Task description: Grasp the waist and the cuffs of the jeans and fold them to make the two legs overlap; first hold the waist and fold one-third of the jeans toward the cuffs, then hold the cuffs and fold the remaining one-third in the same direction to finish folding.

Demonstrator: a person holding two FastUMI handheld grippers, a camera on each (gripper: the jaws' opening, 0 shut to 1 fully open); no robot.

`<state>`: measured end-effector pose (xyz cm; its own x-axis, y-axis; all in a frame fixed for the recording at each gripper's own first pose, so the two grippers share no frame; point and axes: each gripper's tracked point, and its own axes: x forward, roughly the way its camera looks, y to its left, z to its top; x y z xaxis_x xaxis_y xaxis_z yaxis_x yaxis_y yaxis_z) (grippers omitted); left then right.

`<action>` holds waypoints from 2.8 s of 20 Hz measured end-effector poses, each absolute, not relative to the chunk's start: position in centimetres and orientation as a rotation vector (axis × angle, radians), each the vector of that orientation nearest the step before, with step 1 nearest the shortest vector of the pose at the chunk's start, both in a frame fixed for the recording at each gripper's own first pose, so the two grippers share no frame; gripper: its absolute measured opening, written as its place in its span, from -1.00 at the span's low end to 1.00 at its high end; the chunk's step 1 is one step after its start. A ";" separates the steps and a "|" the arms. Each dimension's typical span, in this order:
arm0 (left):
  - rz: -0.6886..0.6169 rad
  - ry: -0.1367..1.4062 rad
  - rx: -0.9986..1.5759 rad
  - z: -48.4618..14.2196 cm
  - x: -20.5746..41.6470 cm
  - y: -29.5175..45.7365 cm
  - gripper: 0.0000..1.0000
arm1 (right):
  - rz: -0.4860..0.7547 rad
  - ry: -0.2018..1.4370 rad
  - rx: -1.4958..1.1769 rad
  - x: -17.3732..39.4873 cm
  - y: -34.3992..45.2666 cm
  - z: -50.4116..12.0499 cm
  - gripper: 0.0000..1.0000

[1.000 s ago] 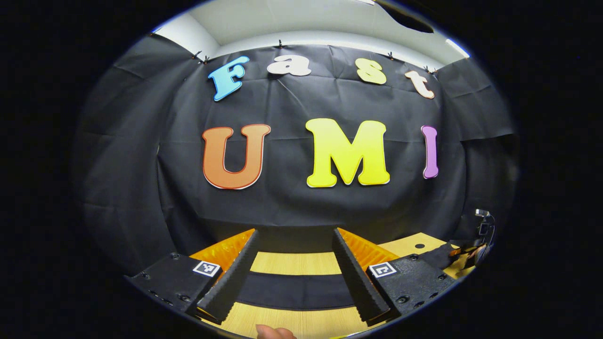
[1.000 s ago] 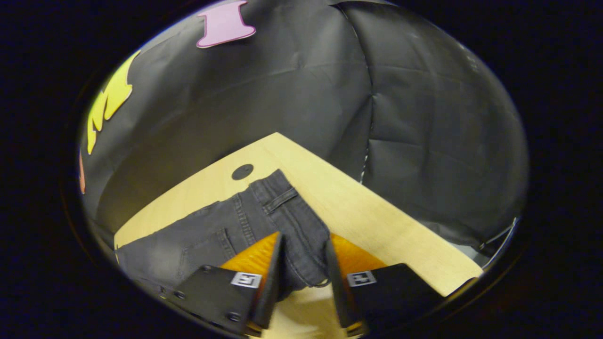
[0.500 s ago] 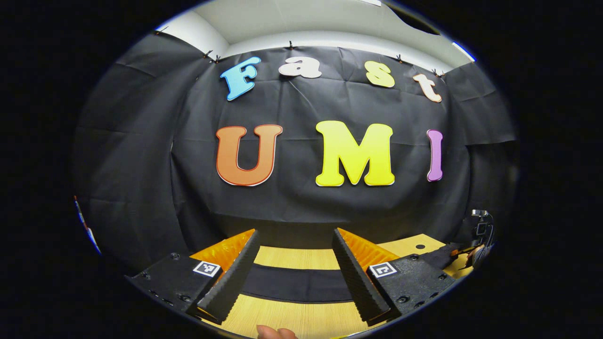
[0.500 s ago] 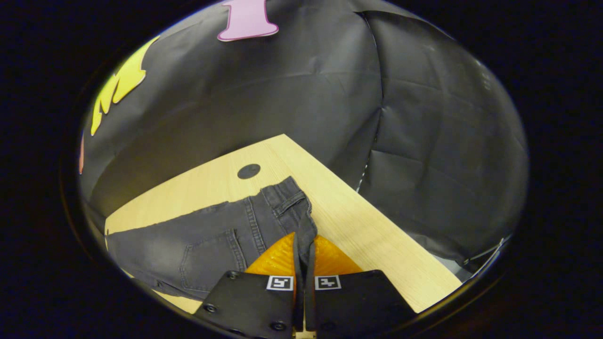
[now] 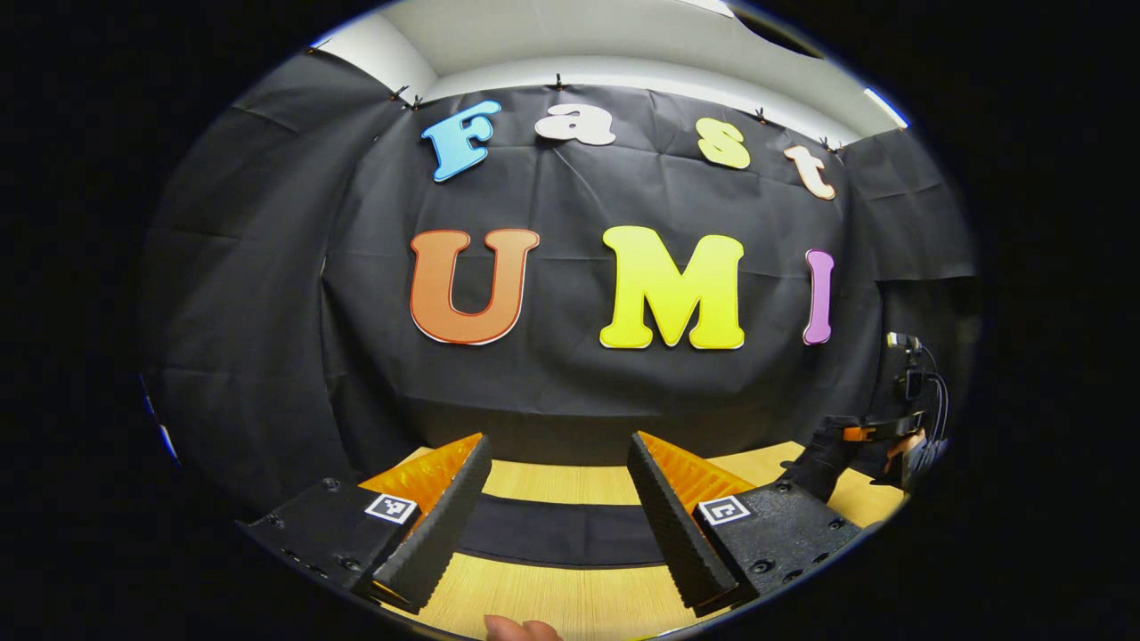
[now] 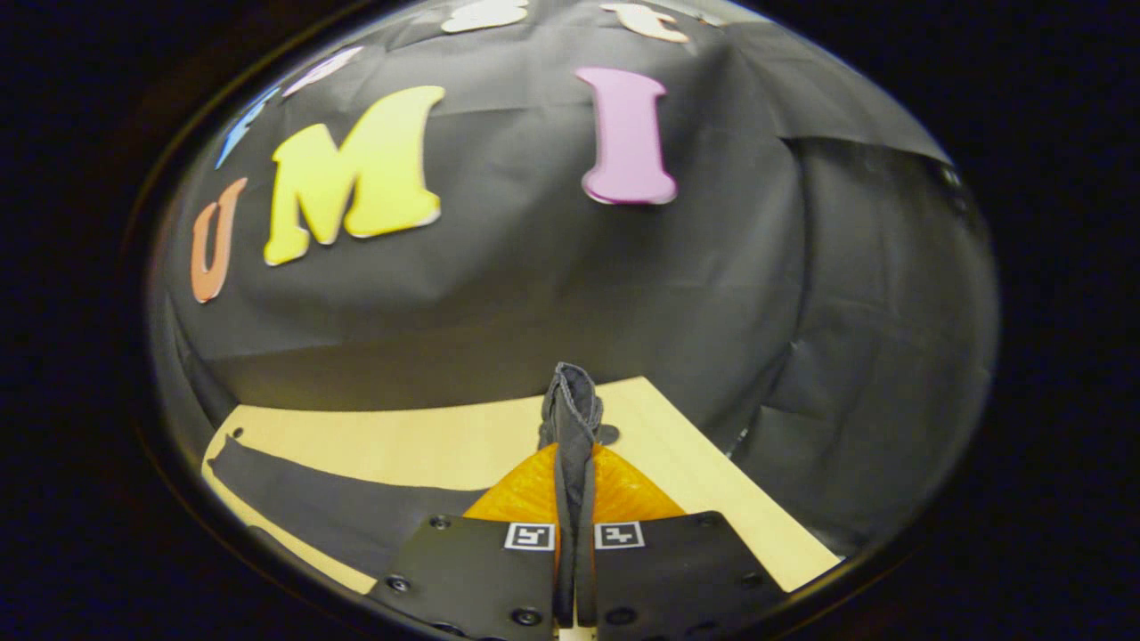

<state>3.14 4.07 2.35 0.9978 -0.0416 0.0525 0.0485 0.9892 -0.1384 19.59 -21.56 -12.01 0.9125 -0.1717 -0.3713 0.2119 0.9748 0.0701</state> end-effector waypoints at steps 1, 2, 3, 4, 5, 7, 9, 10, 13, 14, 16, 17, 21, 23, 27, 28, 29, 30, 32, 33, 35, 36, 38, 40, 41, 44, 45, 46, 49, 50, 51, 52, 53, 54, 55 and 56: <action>-0.047 -0.052 -0.144 2.3 3.0 4.4 0.97 | -0.169 0.361 0.093 19.7 -18.9 -11.4 -0.96; -0.048 -0.053 -0.148 2.3 2.9 4.6 0.97 | -0.139 0.357 0.080 19.9 -16.1 -11.4 -0.96; -0.047 -0.053 -0.151 2.2 2.8 5.0 0.97 | -0.114 0.357 0.069 20.1 -13.5 -11.6 -0.96; -0.051 -0.046 -0.157 1.9 2.7 5.1 0.97 | -0.098 0.362 0.059 20.0 -11.4 -12.0 -0.96; -0.051 -0.035 -0.164 1.4 2.5 5.3 0.97 | -0.088 0.360 0.042 19.9 -9.4 -12.5 -0.96; -0.040 -0.020 -0.165 0.8 2.2 5.8 0.97 | -0.083 0.364 0.001 19.7 -5.6 -13.6 -0.96; -0.029 -0.019 -0.168 0.7 1.6 6.3 0.97 | -0.054 0.389 -0.030 20.6 -0.9 -16.4 -0.96; -0.023 -0.019 -0.170 0.8 1.5 6.7 0.97 | -0.039 0.408 -0.049 20.7 0.7 -17.6 -0.96; 0.005 -0.017 -0.188 0.6 0.4 7.8 0.97 | -0.006 0.453 -0.080 20.7 5.0 -20.4 -0.96; 0.018 -0.013 -0.194 0.5 0.2 8.3 0.97 | 0.001 0.469 -0.086 20.8 6.4 -21.4 -0.96; 0.043 -0.004 -0.206 0.0 -0.5 9.2 0.97 | 0.011 0.497 -0.095 20.8 8.9 -22.8 -0.96; 0.058 0.003 -0.207 -0.2 -0.7 9.7 0.97 | 0.025 0.506 -0.091 20.8 10.3 -23.4 -0.96; 0.108 0.025 -0.214 -1.2 -1.5 11.8 0.97 | 0.099 0.537 -0.111 20.3 16.2 -25.8 -0.96; 0.132 0.027 -0.218 -1.3 -1.7 12.7 0.97 | 0.095 0.579 -0.127 19.8 17.9 -27.8 -0.96; 0.158 0.022 -0.230 -1.3 -1.6 13.8 0.97 | 0.090 0.614 -0.155 19.4 18.8 -30.2 -0.96; 0.157 0.024 -0.232 -1.5 -1.3 13.8 0.97 | 0.112 0.612 -0.161 19.3 19.3 -30.5 -0.96; 0.156 0.030 -0.235 -1.9 -1.1 13.9 0.97 | 0.165 0.620 -0.137 19.2 20.2 -30.8 -0.92; 0.152 0.036 -0.243 -2.2 -0.7 13.9 0.97 | 0.224 0.641 -0.094 18.9 21.2 -31.2 -0.77; 0.143 0.044 -0.272 -2.7 0.2 13.6 0.97 | 0.299 0.642 -0.075 18.6 22.8 -30.9 0.02; 0.136 0.050 -0.292 -3.0 0.7 13.6 0.97 | 0.314 0.633 -0.091 18.4 23.0 -30.4 0.41; 0.134 0.064 -0.332 -3.7 1.9 13.6 0.97 | 0.351 0.605 -0.087 18.2 23.6 -29.5 0.89; 0.133 0.070 -0.355 -4.2 2.4 13.8 0.97 | 0.356 0.579 -0.079 18.0 23.5 -28.4 0.99; 0.131 0.094 -0.386 -5.5 3.5 14.0 0.97 | 0.360 0.520 -0.064 18.4 23.0 -25.8 0.99; 0.128 0.125 -0.394 -6.7 4.5 14.0 0.97 | 0.360 0.426 -0.041 18.9 21.8 -21.9 0.97; 0.128 0.137 -0.394 -7.4 5.1 14.2 0.98 | 0.348 0.374 -0.033 19.3 21.0 -19.9 0.97; 0.123 0.191 -0.376 -10.1 7.1 14.2 0.97 | 0.305 0.258 0.014 19.8 17.9 -13.8 0.97; 0.116 0.217 -0.386 -11.3 7.9 14.2 0.97 | 0.294 0.218 0.030 19.7 16.8 -11.7 0.97; 0.105 0.256 -0.420 -12.6 8.5 13.9 0.96 | 0.282 0.176 0.040 19.8 15.6 -9.3 0.97; 0.089 0.368 -0.596 -16.7 10.3 13.5 0.96 | 0.239 0.046 0.030 19.2 11.6 -2.9 0.96; 0.100 0.398 -0.669 -17.9 10.9 13.6 0.97 | 0.225 0.012 0.019 18.5 10.2 -1.1 0.96; 0.113 0.433 -0.756 -18.9 11.8 14.1 0.97 | 0.209 -0.018 0.007 17.8 8.6 0.6 0.97; 0.123 0.458 -0.859 -19.8 12.4 14.3 0.97 | 0.186 -0.046 0.002 17.0 6.9 2.2 0.97; 0.147 0.483 -0.963 -20.9 12.9 14.6 0.98 | 0.164 -0.070 0.002 16.4 5.3 3.6 0.96; 0.175 0.505 -1.067 -21.9 13.3 15.2 0.97 | 0.137 -0.087 -0.003 16.0 3.3 4.8 0.96; 0.212 0.522 -1.159 -23.0 13.6 16.2 0.98 | 0.103 -0.099 -0.011 15.5 1.2 5.7 0.96; 0.247 0.529 -1.224 -24.0 13.9 17.3 0.97 | 0.068 -0.108 -0.018 15.1 -0.8 6.4 0.96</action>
<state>13.88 17.35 -24.00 0.8540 -0.0991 -0.5107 -0.4552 0.3329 -0.8258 15.09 -0.81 6.43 0.9918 0.0693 0.1075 -0.0673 0.9975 -0.0214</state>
